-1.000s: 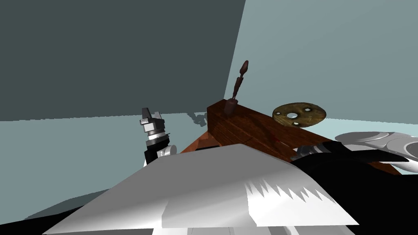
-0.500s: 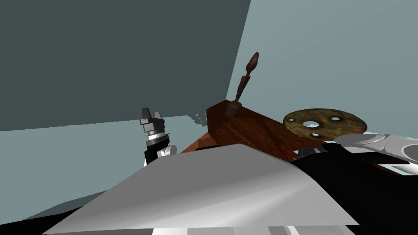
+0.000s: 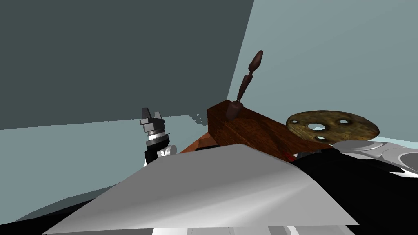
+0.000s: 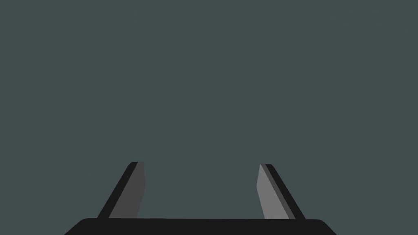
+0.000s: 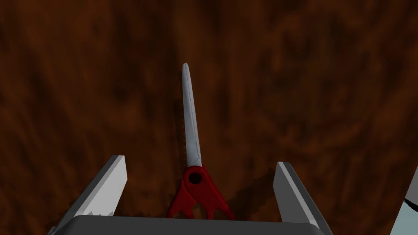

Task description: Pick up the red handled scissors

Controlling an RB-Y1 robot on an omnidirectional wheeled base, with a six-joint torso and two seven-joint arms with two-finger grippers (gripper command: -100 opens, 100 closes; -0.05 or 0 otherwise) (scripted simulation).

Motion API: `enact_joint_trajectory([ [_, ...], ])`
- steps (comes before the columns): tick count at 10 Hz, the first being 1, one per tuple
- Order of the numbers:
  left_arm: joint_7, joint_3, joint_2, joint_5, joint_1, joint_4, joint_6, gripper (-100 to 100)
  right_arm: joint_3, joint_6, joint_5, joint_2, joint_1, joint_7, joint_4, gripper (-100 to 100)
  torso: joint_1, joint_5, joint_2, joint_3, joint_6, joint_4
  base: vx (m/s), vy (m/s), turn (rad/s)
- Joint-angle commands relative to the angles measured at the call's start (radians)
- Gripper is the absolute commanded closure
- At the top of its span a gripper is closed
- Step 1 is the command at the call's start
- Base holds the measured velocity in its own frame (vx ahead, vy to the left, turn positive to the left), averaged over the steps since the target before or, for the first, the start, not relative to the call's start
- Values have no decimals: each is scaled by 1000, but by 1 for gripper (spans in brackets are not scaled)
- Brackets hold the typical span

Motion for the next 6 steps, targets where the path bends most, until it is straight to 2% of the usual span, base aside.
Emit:
enact_joint_trajectory([
  [1, 0, 0, 0, 0, 0, 0, 0, 0, 0, 0, 0, 0, 0, 0, 0, 100, 0, 0, 0, 0, 0, 0, 0, 0, 0],
  [5, 0, 0, 0, 0, 0, 0, 0, 0, 0, 0, 0, -1, 0, 0, 0, 100, 0, 0, 0, 0, 0, 0, 0, 0, 0],
  [6, 0, 0, 0, 0, 0, 0, 0, 0, 0, 0, 0, -1, 0, 0, 0, 0, 0, 0, 0, 0, 0, 0, 0, 0, 0],
])
